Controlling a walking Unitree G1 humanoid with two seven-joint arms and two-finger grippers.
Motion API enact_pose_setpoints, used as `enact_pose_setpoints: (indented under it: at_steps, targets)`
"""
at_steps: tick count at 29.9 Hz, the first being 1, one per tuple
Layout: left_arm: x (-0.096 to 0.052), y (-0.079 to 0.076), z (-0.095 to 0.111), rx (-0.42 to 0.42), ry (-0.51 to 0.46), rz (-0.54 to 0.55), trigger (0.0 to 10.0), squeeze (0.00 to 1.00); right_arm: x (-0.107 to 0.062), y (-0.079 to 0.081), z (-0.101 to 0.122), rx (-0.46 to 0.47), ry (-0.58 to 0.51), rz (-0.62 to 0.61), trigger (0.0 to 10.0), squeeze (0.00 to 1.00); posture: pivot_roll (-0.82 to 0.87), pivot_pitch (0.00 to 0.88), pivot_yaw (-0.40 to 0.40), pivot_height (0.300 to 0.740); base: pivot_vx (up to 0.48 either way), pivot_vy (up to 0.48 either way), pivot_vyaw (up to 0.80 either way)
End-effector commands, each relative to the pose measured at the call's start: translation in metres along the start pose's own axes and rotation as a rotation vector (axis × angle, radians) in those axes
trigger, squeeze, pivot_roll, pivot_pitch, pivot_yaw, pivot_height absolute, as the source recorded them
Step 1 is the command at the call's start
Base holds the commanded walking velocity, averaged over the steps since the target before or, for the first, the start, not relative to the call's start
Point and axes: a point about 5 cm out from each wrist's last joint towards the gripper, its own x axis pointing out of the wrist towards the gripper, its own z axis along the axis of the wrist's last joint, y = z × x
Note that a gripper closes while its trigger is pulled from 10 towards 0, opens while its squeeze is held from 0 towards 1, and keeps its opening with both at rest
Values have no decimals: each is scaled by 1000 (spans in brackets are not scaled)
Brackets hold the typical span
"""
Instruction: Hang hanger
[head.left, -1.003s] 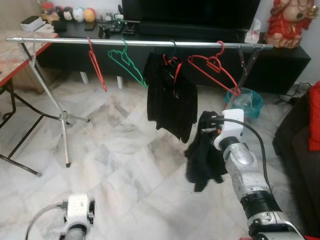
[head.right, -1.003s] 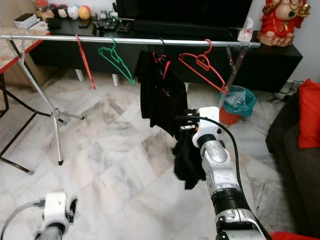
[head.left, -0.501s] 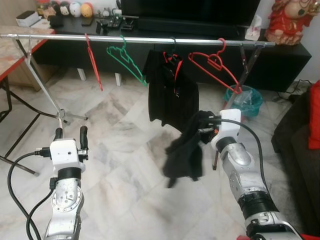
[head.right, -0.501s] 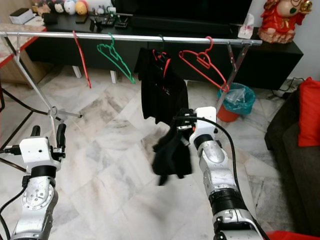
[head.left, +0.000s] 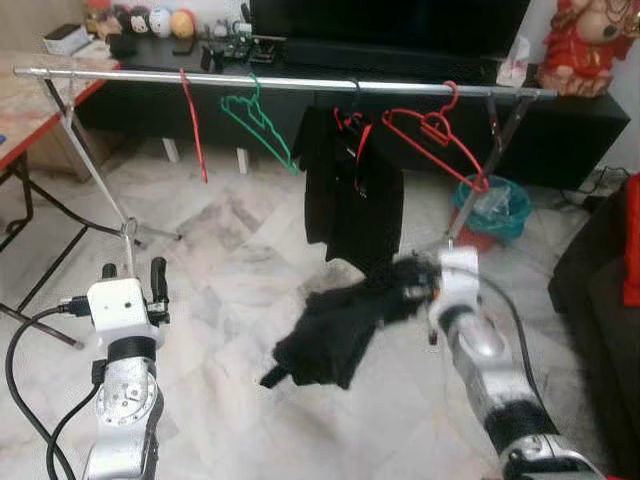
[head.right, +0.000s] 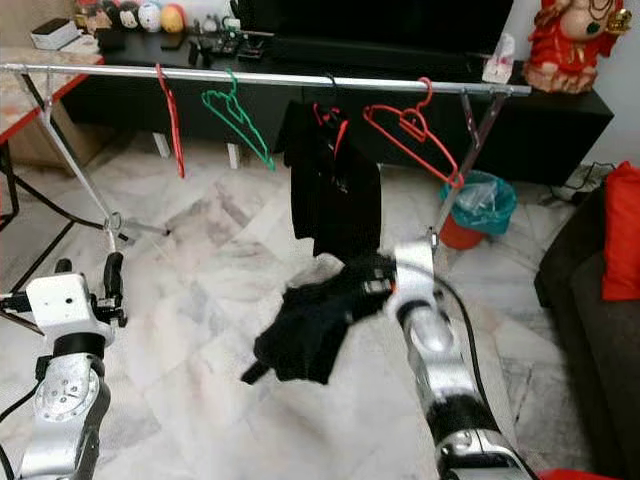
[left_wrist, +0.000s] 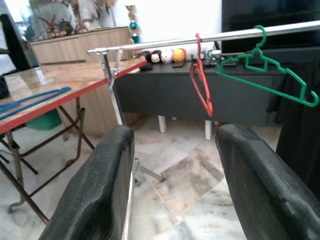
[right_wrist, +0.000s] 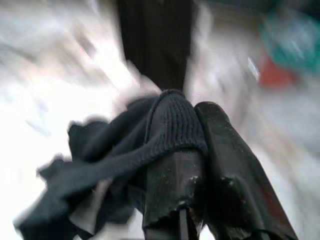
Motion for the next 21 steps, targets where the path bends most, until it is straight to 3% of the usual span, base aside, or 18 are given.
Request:
enact_pose_setpoints:
  at_steps: [1, 7, 10, 13, 21]
  targets:
    - [2, 2, 4, -7, -7, 11, 10000, 0, -3, -20, -3, -26, 1, -115, 10000, 0, 14, 37, -38, 740, 0, 0, 0]
    - [2, 2, 5, -7, -1, 7, 10000, 0, -12, -32, -30, -57, 116, -200, 10000, 0, 11, 42, -40, 740, 0, 0, 0]
    - [3, 2, 6, -7, 3, 8, 10000, 0, -17, -37, -42, -10, 160, -230, 10000, 0, 12, 52, -38, 740, 0, 0, 0]
    - [3, 3, 7, -7, 8, 9, 10000, 0, -17, -37, -43, -47, 161, -224, 10000, 0, 9, 53, -36, 740, 0, 0, 0]
    - [5, -2, 9, -29, 21, 10, 10000, 0, -5, -21, -17, 24, 8, -148, 10000, 0, 10, 68, -29, 740, 206, 0, 0]
